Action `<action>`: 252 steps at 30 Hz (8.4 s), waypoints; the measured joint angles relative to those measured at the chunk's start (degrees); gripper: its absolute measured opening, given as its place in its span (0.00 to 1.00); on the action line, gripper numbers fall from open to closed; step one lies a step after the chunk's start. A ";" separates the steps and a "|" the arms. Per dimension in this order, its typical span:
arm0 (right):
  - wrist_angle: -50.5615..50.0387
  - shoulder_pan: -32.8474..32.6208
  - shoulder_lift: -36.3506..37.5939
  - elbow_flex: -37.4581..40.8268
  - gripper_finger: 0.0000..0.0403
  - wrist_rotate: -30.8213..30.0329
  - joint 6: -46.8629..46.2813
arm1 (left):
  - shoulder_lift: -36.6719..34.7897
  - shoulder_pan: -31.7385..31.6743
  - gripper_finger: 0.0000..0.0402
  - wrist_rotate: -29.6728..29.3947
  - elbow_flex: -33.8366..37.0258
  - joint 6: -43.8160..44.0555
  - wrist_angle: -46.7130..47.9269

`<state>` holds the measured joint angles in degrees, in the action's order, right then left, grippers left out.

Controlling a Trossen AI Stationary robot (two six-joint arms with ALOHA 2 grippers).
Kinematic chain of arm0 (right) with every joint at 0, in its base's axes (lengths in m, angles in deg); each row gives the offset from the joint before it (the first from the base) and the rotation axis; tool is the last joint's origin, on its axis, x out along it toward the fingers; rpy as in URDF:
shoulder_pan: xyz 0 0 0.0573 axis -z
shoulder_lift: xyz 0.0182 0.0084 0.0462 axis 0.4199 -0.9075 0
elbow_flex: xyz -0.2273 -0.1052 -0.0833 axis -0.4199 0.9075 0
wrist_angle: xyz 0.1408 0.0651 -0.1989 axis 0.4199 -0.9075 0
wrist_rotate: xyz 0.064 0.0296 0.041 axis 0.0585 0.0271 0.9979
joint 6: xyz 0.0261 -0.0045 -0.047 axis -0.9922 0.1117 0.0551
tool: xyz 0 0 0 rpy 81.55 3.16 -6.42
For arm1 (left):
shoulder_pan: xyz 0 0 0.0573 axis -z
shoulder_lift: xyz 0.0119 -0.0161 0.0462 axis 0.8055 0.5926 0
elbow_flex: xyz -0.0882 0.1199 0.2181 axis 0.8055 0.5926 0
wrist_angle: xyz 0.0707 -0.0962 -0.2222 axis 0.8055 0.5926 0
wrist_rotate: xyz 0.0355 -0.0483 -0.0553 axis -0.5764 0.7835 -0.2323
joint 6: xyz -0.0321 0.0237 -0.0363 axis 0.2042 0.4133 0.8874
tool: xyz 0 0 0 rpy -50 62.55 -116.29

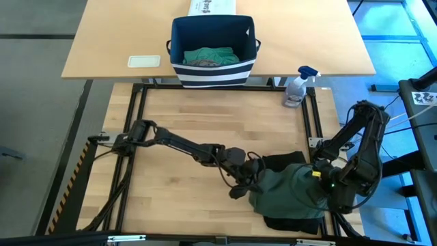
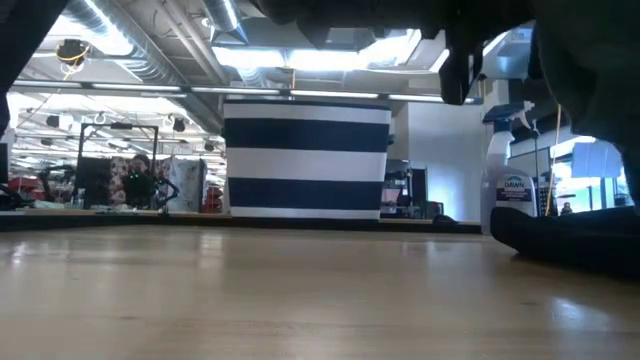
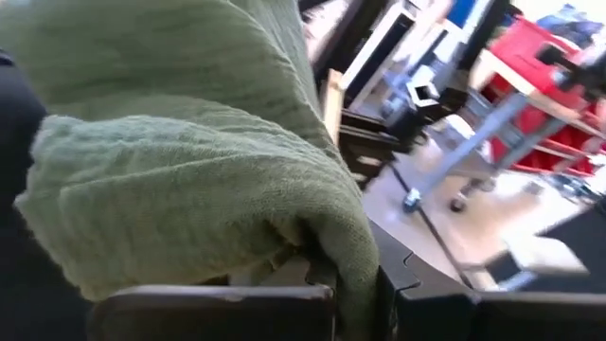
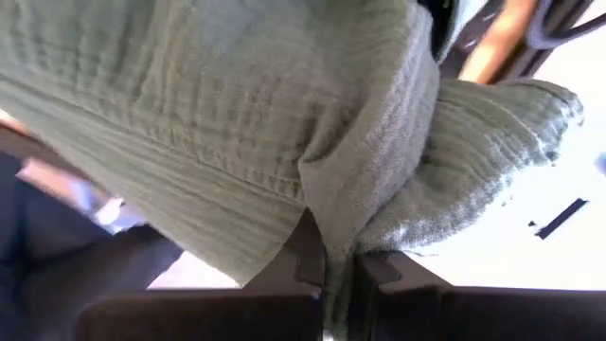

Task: Fold Laundry from Bin
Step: Stack the folded green polo shirt on top of the folded black shirt, then fold the gray shirt

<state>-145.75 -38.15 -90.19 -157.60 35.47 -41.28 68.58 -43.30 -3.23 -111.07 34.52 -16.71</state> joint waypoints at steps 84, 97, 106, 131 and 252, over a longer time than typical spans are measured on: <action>27.01 10.25 -27.23 -5.14 0.55 -13.73 67.89 | -47.32 5.06 0.36 -46.33 50.99 -23.86 -3.22; 23.24 9.38 -35.75 -5.38 0.55 -11.07 68.06 | -47.65 5.07 0.36 -47.24 51.69 -21.85 -5.12; 20.54 9.29 -37.77 -5.35 0.54 -8.10 68.08 | -47.63 5.96 0.36 -47.67 51.69 -19.81 -4.97; 4.72 4.55 -37.47 -26.35 0.01 -6.82 60.03 | -47.60 7.51 0.36 -48.53 51.69 -18.82 -4.94; 99.33 89.76 1.29 17.64 0.00 10.34 126.75 | -48.33 -53.66 0.28 -15.80 22.20 -45.14 31.11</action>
<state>-46.42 51.61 -88.90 -139.96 45.82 85.47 20.25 -96.96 -19.03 -88.87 -10.62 14.40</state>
